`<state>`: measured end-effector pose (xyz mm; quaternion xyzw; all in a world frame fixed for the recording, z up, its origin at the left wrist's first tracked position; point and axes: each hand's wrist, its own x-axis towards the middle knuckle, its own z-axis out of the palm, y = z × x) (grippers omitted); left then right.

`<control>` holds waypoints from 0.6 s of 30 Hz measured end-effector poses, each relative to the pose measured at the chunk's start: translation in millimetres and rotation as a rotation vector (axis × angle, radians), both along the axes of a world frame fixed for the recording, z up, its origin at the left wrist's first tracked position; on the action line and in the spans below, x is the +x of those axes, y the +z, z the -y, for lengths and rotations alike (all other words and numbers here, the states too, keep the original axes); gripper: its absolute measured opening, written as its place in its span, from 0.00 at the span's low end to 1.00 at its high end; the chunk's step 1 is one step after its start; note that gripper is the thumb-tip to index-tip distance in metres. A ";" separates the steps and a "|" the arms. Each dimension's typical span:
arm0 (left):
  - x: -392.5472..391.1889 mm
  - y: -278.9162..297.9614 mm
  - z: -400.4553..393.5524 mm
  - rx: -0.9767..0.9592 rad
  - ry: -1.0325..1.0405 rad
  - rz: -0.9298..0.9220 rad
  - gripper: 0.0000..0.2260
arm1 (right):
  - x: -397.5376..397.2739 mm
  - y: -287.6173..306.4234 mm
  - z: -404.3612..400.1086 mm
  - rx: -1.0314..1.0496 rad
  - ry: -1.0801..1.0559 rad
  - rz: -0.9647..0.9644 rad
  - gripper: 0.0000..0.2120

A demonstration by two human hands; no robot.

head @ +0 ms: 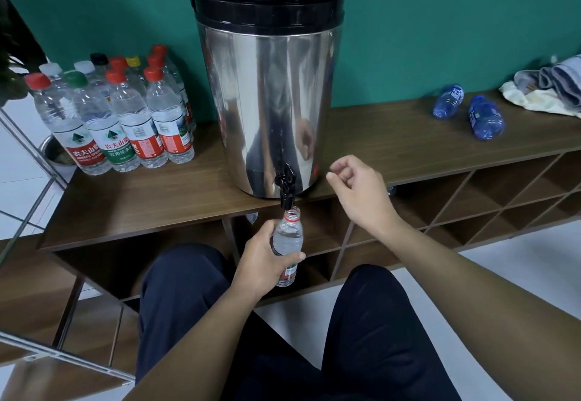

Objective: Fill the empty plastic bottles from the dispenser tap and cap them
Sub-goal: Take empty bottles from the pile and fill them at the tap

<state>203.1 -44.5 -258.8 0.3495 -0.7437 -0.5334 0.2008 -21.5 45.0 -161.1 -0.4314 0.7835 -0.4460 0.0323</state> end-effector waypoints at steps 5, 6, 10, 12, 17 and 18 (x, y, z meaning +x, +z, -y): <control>-8.1 -2.2 -5.8 0.008 -0.018 0.008 0.26 | -32.1 -21.2 -7.5 0.172 -0.021 -0.204 0.17; -9.5 -3.1 -7.1 0.011 -0.021 0.003 0.26 | -34.6 -22.7 -6.4 0.201 -0.011 -0.220 0.20; -15.8 -3.2 -12.1 0.012 -0.022 0.006 0.26 | -37.4 -20.4 5.0 0.284 0.013 -0.213 0.26; -17.8 -2.4 -14.1 0.010 -0.025 0.008 0.26 | -37.3 -18.9 11.6 0.325 0.031 -0.210 0.26; -20.1 -1.2 -14.8 0.013 -0.031 0.000 0.25 | -39.0 -22.5 21.7 0.403 0.044 -0.297 0.20; -20.1 -1.1 -15.1 0.014 -0.032 -0.001 0.25 | -39.2 -23.2 23.0 0.412 0.047 -0.310 0.19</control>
